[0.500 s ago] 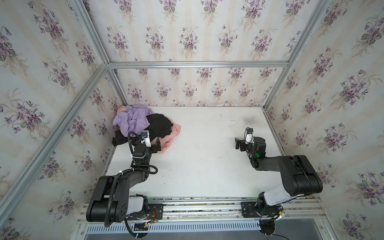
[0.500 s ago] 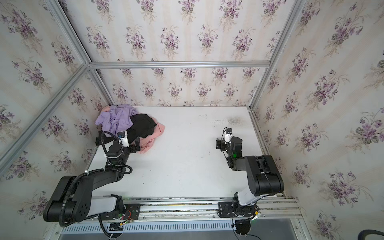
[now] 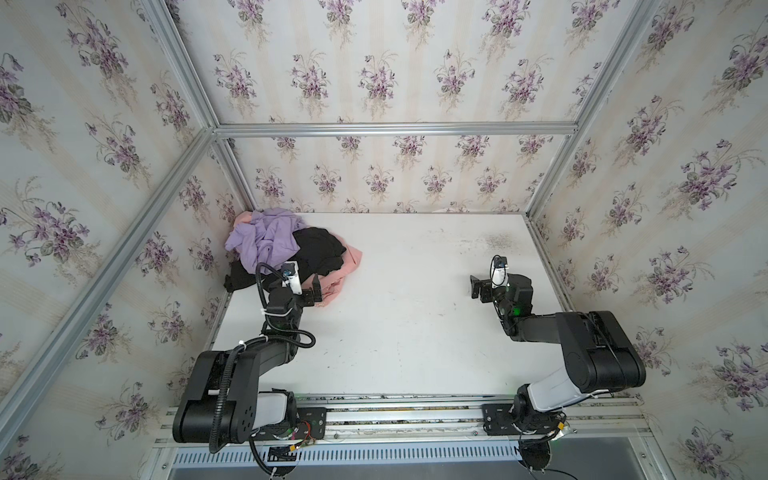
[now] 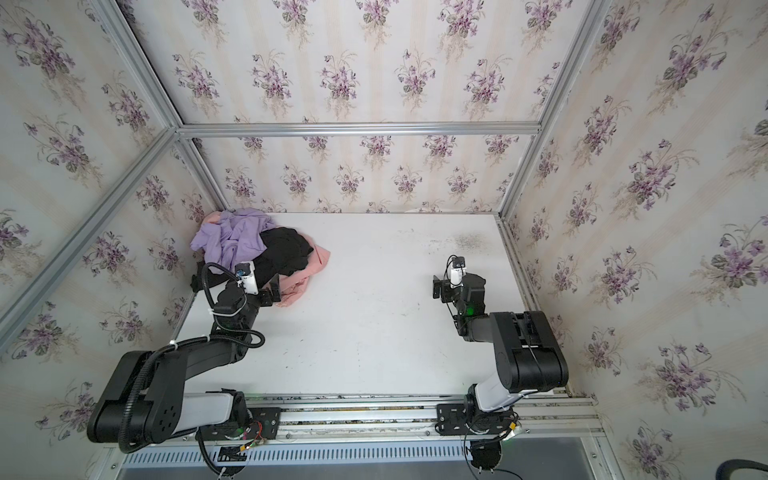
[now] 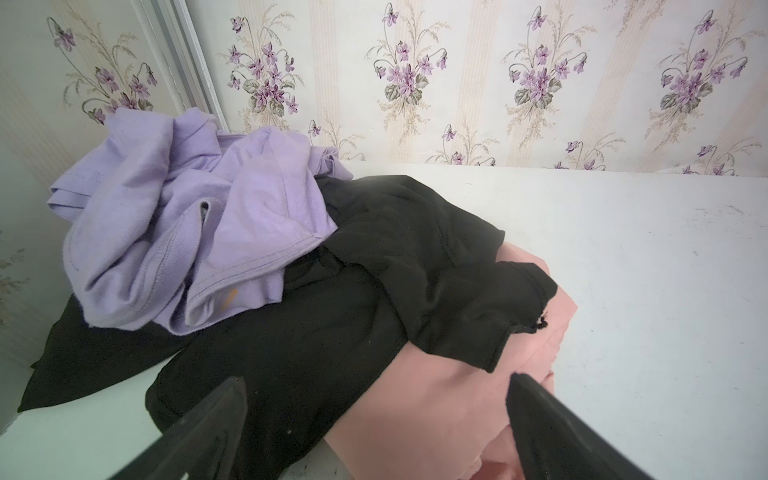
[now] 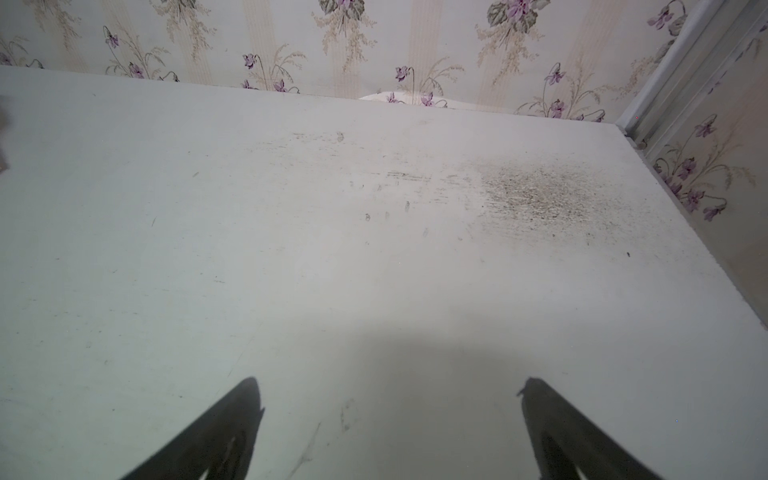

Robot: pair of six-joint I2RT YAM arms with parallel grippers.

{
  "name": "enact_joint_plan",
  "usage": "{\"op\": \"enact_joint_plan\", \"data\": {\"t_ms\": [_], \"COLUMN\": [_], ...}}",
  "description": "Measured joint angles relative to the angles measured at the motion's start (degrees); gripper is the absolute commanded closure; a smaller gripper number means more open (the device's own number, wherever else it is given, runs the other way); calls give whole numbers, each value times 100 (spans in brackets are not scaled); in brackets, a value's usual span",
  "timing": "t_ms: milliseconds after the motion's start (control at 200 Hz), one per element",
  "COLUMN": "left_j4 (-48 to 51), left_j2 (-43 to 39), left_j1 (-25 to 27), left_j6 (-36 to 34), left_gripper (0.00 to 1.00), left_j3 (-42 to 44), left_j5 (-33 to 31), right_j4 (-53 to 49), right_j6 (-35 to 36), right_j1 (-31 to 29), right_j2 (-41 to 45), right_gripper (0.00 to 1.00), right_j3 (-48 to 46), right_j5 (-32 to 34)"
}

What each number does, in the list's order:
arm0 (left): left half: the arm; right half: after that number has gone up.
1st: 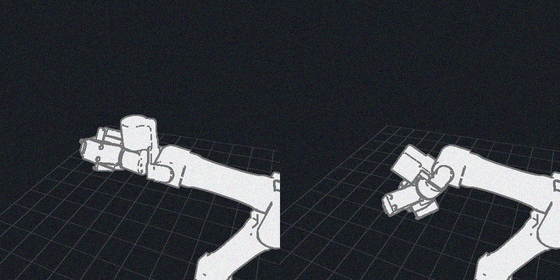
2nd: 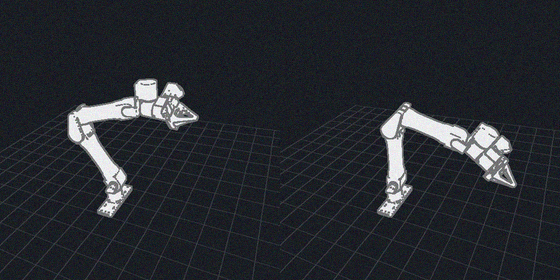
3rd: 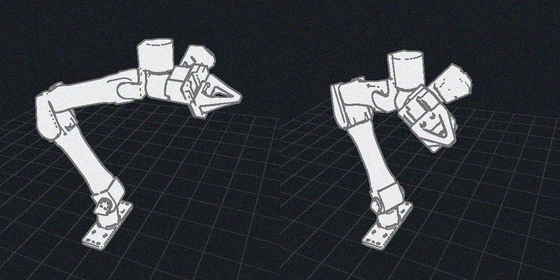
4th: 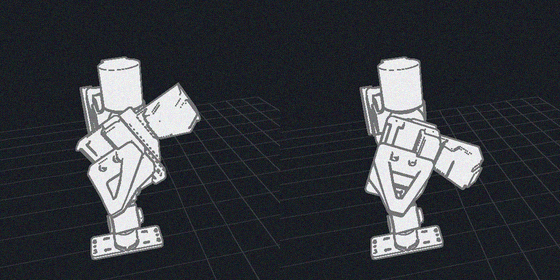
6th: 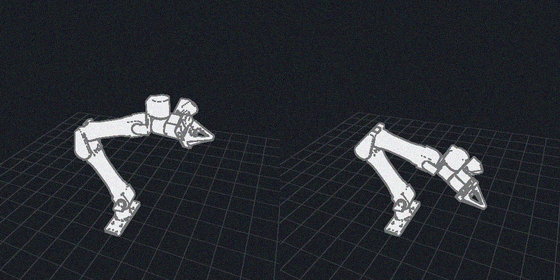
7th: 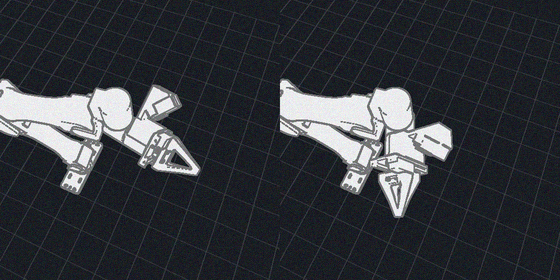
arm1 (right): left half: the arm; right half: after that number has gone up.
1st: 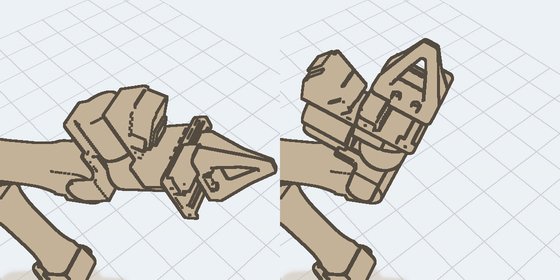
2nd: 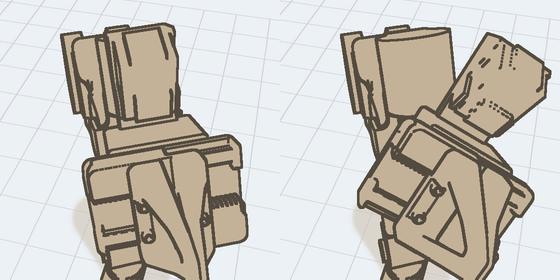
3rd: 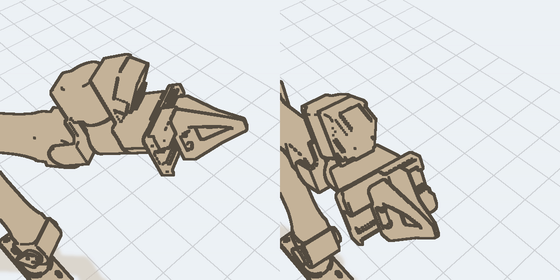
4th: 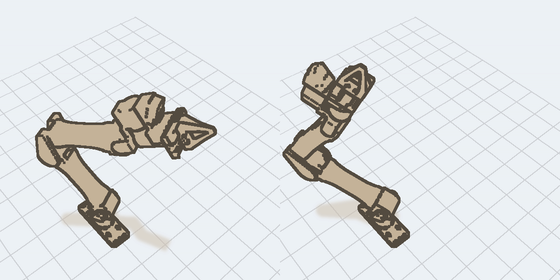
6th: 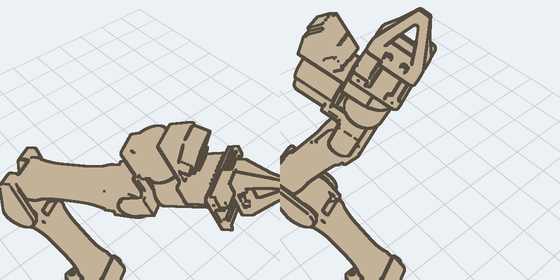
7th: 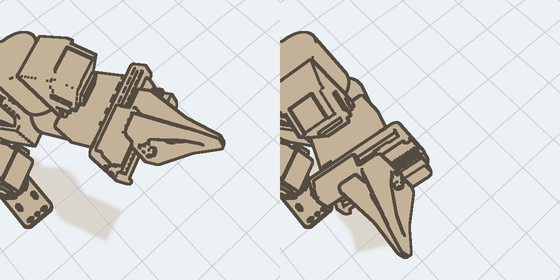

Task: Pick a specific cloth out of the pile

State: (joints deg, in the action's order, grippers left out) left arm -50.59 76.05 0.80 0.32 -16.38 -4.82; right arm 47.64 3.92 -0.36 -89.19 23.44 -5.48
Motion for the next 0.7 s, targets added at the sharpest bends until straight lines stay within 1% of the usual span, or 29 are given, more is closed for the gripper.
{"op": "enact_joint_plan", "data": {"t_ms": [700], "left_j4": [0], "left_j2": [0], "left_j1": [0], "left_j6": [0], "left_gripper": [0], "left_j3": [-4], "left_j5": [2], "right_j4": [72], "right_j6": [-2], "right_j1": [17], "right_j2": [17], "right_gripper": [0], "right_j3": [-68], "right_j5": [-66]}}
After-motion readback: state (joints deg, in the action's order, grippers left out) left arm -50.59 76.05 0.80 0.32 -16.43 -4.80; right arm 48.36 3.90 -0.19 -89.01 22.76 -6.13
